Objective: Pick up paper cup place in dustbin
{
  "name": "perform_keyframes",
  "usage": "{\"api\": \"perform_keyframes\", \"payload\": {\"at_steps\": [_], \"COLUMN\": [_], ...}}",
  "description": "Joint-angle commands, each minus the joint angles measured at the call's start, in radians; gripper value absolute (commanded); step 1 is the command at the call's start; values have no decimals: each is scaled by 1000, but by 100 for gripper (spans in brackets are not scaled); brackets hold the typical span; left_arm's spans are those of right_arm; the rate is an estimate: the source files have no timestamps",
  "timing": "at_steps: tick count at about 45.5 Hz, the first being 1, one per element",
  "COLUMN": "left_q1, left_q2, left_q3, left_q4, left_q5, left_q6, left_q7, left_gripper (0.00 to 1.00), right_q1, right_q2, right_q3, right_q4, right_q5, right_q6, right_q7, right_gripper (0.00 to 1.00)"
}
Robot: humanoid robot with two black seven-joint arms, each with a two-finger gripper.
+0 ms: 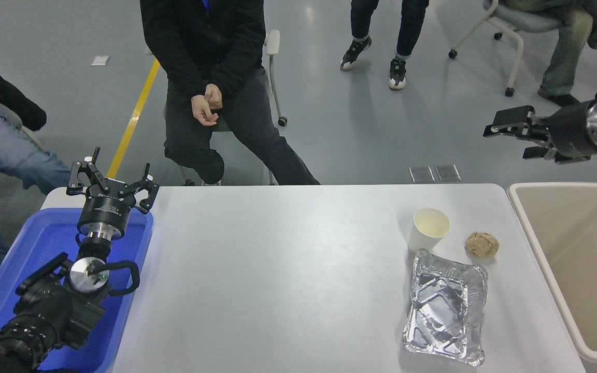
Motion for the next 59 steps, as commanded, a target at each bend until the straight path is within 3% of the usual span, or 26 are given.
{"api": "perform_keyframes", "payload": {"at_steps": [1,14,59], "left_q1": [0,0,0], "left_q2": [0,0,0], "left_q3": [0,0,0], "left_q4": [0,0,0], "left_q5": [0,0,0], "left_q6": [0,0,-1], "left_q7": [0,0,0], "left_gripper": [99,99,99], "right_q1": [159,311,278], "right_q2": [146,289,418], "right_q3": [-241,-415,-455], "right_q4": [9,20,77], "right_q5": [65,60,17], "right_q6": [108,137,137], "right_q7": [-12,-12,-15], "right_gripper": [100,100,100]}}
